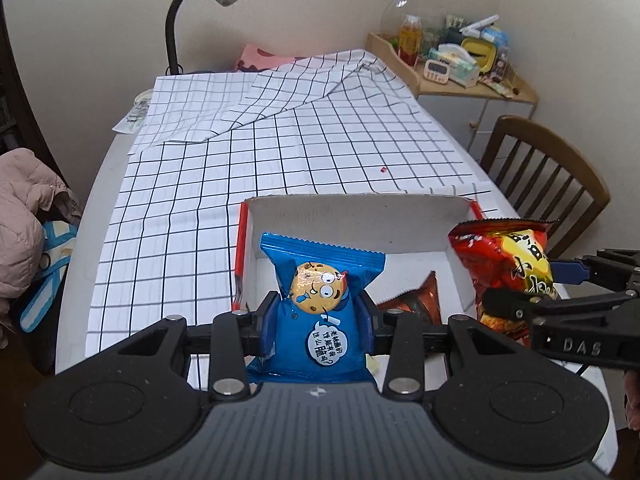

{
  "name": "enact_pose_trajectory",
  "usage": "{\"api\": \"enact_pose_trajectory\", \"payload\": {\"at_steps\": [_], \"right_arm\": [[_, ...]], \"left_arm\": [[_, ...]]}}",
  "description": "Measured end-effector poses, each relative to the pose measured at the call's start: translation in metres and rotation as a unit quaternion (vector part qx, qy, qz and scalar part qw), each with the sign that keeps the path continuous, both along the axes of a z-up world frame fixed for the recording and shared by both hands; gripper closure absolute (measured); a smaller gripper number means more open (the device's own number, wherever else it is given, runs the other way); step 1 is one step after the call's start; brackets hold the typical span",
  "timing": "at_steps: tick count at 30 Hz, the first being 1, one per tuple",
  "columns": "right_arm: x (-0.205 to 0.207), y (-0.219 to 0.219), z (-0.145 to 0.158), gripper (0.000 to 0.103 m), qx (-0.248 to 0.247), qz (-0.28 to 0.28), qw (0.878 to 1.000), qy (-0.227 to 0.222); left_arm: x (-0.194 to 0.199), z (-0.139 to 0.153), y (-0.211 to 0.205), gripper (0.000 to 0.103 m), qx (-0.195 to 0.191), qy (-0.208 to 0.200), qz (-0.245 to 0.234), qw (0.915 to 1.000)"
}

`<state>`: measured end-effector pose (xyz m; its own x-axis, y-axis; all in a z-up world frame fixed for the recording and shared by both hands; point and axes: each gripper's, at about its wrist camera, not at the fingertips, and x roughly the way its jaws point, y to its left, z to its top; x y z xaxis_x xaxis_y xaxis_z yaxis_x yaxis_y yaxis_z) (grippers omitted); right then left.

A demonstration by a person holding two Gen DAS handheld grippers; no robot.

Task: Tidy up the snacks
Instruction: 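Carry the chip bag with the right tool while the left tool carries the cookie packet over the box, then open both tools to drop the chip bag and cookie packet into the box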

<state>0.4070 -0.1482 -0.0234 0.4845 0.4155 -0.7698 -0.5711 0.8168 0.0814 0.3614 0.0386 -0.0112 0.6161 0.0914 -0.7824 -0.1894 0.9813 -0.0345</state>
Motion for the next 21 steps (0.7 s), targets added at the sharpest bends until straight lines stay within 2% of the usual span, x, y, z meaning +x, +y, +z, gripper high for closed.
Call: {"api": "enact_pose_trajectory", "payload": {"at_steps": [11,15,21], "right_arm": [[0.035,0.029,-0.036,0.042,-0.041,0.04,0.998,0.033],[0.04,0.037,-0.046,0.042,-0.058,0.049,0.996,0.037],[0.04,0.045,-0.057,0.041,-0.069,0.064,0.995,0.036]], "left_arm": [[0.054,-0.047,0.008,0.064,-0.008,0.069,0.028,0.9972],[0.06,-0.058,0.01,0.064,-0.003,0.08,0.038,0.996],[0.065,-0.074,0.008,0.064,-0.016,0.096,0.044,0.9943]]}}
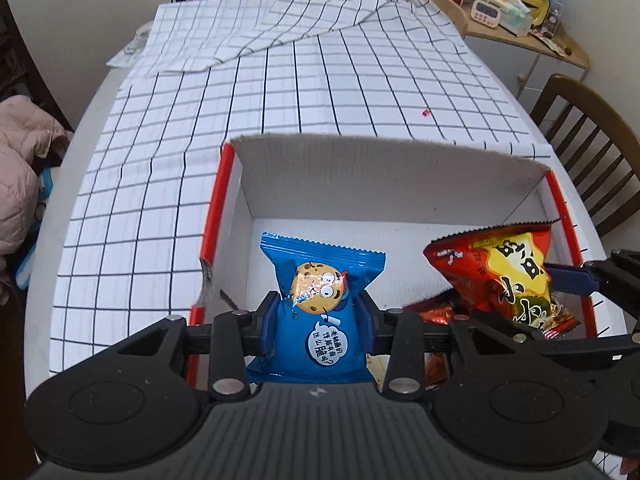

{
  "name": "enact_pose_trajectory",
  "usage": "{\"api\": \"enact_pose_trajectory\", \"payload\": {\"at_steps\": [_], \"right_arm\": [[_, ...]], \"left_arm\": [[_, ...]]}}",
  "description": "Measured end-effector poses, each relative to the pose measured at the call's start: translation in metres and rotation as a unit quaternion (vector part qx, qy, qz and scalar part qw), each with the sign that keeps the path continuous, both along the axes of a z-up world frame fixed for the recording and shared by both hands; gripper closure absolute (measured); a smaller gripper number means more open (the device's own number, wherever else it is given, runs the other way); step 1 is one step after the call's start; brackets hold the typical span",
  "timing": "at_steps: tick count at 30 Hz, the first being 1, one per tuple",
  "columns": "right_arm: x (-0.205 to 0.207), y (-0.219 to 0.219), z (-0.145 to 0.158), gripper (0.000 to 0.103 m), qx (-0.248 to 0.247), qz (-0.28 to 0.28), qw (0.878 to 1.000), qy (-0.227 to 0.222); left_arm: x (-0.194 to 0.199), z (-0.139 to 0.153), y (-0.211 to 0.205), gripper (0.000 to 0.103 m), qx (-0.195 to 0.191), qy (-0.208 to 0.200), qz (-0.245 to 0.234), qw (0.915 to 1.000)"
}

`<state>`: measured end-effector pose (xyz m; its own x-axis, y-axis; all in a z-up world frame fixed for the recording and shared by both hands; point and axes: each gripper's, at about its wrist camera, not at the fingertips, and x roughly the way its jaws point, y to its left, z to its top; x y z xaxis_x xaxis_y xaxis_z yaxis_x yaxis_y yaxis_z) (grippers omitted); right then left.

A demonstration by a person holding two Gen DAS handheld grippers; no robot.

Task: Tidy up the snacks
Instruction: 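Open both tools to drop the chip bag and cookie packet into the box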

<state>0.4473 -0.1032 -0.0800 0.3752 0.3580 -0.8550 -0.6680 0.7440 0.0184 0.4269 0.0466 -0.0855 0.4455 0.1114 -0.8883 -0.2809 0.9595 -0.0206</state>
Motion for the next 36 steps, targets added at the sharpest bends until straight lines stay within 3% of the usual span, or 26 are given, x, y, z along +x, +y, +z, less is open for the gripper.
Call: {"api": "enact_pose_trajectory", "payload": {"at_steps": [5,9,15,24,36], "right_arm": [[0.0,0.002,-0.001,0.038,-0.002,0.004,1.0,-0.002],[-0.002,0.001,-0.001,0.023,-0.003,0.001,1.0,-0.01],[-0.004,-0.005,0.005,0.017,0.004,-0.007,1.0,-0.022],[-0.02,-0.018,0.021,0.014,0.021,-0.018,0.999,-0.031],[-0.068,-0.038,0.065,0.013,0.071,-0.019,0.996,-0.053]], "left_arm": [[0.0,-0.01,0.002,0.061,-0.015,0.006,0.01,0.9998],[-0.002,-0.01,0.001,0.05,-0.016,-0.001,0.011,0.9998],[-0.01,-0.004,0.003,0.041,-0.02,-0.013,0.02,0.9995],[-0.036,0.018,0.003,0.04,-0.029,-0.048,0.009,0.9984],[-0.093,0.061,-0.006,0.04,-0.026,-0.101,-0.022,0.9943]]}}
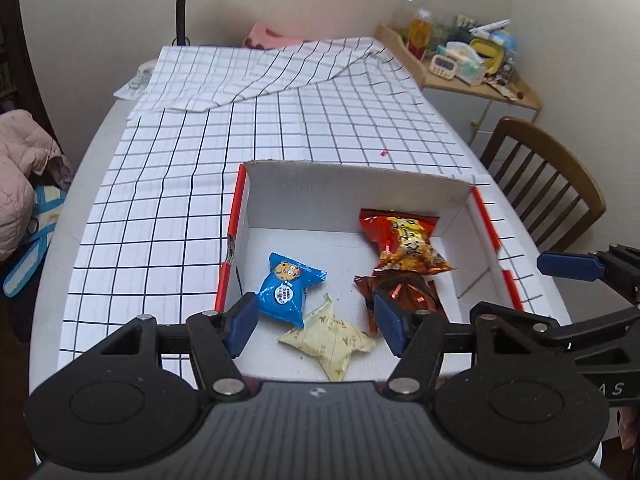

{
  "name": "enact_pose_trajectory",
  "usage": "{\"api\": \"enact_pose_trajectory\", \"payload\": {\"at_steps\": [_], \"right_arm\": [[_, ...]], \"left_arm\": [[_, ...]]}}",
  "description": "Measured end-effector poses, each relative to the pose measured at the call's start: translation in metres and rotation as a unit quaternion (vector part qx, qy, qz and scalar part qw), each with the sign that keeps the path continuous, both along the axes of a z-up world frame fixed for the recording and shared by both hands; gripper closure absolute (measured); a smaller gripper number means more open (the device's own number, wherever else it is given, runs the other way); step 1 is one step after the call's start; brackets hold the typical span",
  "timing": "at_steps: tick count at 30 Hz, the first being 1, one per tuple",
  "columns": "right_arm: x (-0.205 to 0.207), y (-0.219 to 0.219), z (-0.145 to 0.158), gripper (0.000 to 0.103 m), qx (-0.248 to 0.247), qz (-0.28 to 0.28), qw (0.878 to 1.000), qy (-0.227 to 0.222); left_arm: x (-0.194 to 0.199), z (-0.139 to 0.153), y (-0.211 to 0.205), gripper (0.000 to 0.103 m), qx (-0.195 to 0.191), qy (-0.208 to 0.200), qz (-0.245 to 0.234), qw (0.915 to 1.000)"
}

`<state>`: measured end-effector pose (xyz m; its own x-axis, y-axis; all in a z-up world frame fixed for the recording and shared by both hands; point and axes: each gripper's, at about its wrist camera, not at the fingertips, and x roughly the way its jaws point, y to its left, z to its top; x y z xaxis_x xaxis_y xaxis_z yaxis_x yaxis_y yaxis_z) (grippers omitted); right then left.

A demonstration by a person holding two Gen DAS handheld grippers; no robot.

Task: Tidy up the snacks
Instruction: 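Open both tools to drop the chip bag and cookie packet into the box, then move both tools back toward the light-blue packet and yellow wrapper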

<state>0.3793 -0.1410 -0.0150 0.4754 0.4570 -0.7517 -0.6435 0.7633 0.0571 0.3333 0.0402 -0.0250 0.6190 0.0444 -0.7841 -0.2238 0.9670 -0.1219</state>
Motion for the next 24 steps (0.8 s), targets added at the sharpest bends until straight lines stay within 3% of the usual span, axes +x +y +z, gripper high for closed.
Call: {"api": "enact_pose_trajectory", "payload": {"at_steps": [4,16,24], "right_arm": [[-0.02,-0.004,0.01,0.004,0.017,0.0,1.0,-0.006],[-0.085,-0.009,0.024,0.001,0.055,0.007,0.998,-0.01],[-0.127,-0.012,0.015,0.0,0.061,0.013,0.998,0.006]], "left_arm": [[-0.025,0.012,-0.003,0.03,0.005,-0.016,-0.008,0.9998],[-0.099,0.035,-0.002,0.023,0.013,-0.052,-0.033,0.998],[-0.149,0.025,0.011,0.017,-0.019,-0.056,-0.03,0.9978]]}}
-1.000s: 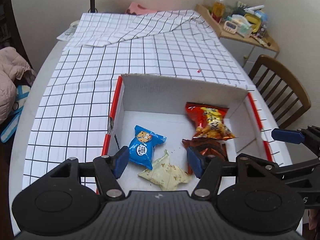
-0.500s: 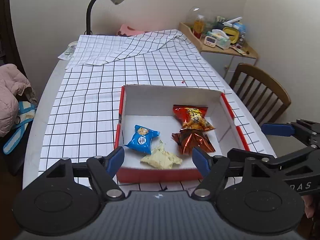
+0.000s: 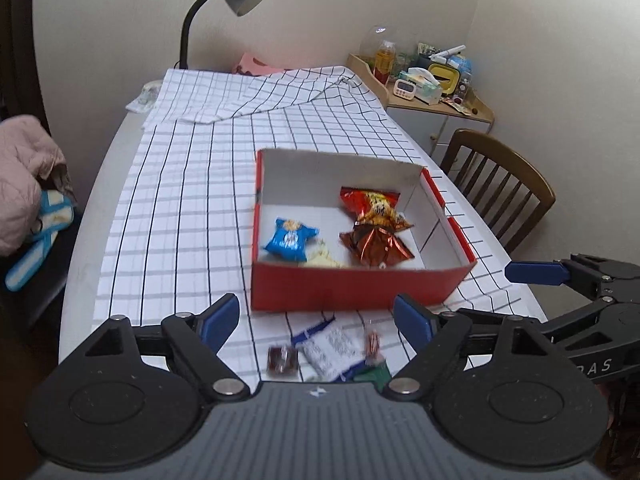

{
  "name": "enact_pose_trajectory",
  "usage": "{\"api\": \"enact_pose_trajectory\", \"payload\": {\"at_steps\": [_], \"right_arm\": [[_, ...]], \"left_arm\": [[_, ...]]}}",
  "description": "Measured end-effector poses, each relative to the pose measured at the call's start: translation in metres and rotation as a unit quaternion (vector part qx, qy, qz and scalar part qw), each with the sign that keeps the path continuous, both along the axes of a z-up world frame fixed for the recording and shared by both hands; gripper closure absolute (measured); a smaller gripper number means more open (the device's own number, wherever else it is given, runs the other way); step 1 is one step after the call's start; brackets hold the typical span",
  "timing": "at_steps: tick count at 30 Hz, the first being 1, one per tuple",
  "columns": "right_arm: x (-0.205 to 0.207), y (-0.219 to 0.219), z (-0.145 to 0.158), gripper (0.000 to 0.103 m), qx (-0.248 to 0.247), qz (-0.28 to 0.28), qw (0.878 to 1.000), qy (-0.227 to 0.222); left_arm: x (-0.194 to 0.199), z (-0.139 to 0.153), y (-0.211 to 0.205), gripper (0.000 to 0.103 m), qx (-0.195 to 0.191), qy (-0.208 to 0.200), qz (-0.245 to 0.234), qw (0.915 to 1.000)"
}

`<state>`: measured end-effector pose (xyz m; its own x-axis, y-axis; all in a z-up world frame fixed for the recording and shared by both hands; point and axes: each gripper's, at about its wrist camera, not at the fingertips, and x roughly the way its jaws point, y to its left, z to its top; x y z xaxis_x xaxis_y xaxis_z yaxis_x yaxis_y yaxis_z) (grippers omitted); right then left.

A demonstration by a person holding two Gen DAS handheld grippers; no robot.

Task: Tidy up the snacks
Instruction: 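Move both tools back toward the light-blue packet and yellow wrapper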

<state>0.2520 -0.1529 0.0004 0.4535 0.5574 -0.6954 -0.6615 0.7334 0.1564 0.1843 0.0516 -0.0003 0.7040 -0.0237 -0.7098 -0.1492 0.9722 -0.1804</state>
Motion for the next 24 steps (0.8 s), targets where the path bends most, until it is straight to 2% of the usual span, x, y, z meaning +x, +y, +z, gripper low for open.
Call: {"api": "enact_pose_trajectory", "payload": {"at_steps": [3,5,9,16,19,24], "right_arm": [[-0.015,-0.002,-0.006,0.0,0.0,0.003,1.0,0.006],[-0.025,-0.003,-0.012,0.0,-0.003,0.004,1.0,0.011],[-0.042,-0.006,-0.035,0.0,-0.013,0.001,0.999,0.036],[-0.075,-0.001,-0.084,0.001,-0.057,0.024,0.995,0.077],[-0.087,0.005,-0.101,0.002,-0.081,0.036,0.993,0.082],[-0.104,0.017,-0.119,0.003,-0.11,0.071,0.988,0.077]], "left_arm": [[-0.018,-0.009,0.004,0.011,-0.005,0.003,-0.004,1.0],[-0.029,-0.017,0.005,0.004,-0.006,0.011,-0.005,0.9999],[-0.051,-0.038,0.007,0.004,-0.009,0.033,-0.004,0.9994],[-0.082,-0.084,0.004,0.004,0.005,0.093,-0.003,0.9956],[-0.09,-0.102,0.004,0.004,0.006,0.114,0.002,0.9935],[-0.101,-0.119,-0.003,0.004,0.026,0.126,-0.008,0.9917]]}}
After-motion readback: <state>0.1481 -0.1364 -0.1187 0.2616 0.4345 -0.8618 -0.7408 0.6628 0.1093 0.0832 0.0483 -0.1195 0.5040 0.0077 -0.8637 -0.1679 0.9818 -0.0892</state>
